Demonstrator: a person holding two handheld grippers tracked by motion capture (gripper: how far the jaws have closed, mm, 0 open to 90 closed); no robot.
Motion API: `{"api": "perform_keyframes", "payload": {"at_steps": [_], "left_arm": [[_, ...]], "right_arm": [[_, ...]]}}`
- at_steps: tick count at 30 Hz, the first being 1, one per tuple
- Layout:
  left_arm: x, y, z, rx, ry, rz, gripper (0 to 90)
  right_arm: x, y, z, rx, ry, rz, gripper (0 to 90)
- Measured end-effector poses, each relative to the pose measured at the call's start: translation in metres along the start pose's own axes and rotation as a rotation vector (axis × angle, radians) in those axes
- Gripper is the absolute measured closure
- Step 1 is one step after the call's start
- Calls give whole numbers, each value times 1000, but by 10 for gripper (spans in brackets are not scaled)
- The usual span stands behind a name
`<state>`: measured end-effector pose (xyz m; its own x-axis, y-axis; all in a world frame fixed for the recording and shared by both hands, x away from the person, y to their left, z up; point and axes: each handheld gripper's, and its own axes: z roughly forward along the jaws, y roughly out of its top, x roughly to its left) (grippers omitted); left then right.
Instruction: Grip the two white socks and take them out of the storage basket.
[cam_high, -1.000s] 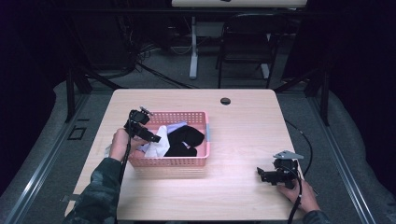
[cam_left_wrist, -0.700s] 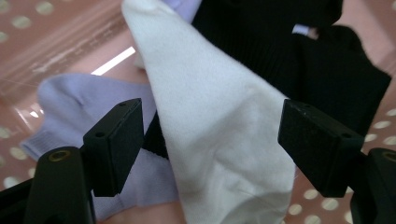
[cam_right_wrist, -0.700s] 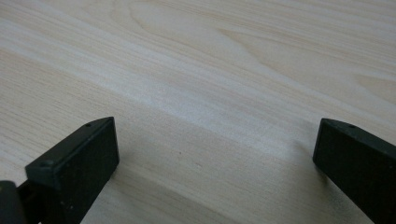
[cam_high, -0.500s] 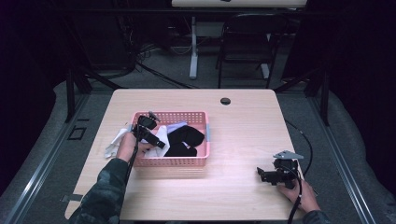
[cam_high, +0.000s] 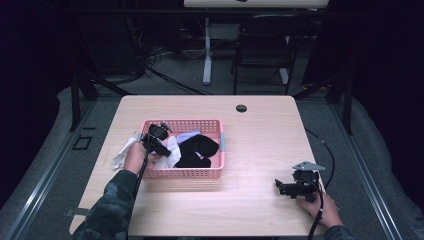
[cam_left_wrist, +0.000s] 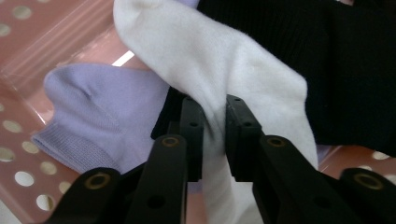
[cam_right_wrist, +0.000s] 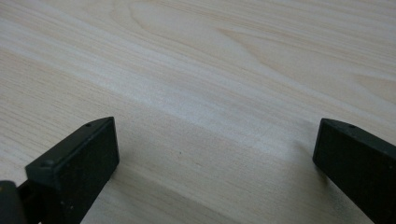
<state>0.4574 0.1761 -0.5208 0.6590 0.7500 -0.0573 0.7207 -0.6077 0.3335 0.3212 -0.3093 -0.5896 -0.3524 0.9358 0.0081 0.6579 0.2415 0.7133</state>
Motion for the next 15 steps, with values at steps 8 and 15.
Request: {"api": "perform_keyframes", "payload": {"at_steps": [8,15], "left_arm": [[1,-3,-19,-72,1,8,841],[-2,-3,-37,-114,1,33,847]], "right_arm": [[0,0,0,0,0,0,0],[0,0,0,0,0,0,0]]}}
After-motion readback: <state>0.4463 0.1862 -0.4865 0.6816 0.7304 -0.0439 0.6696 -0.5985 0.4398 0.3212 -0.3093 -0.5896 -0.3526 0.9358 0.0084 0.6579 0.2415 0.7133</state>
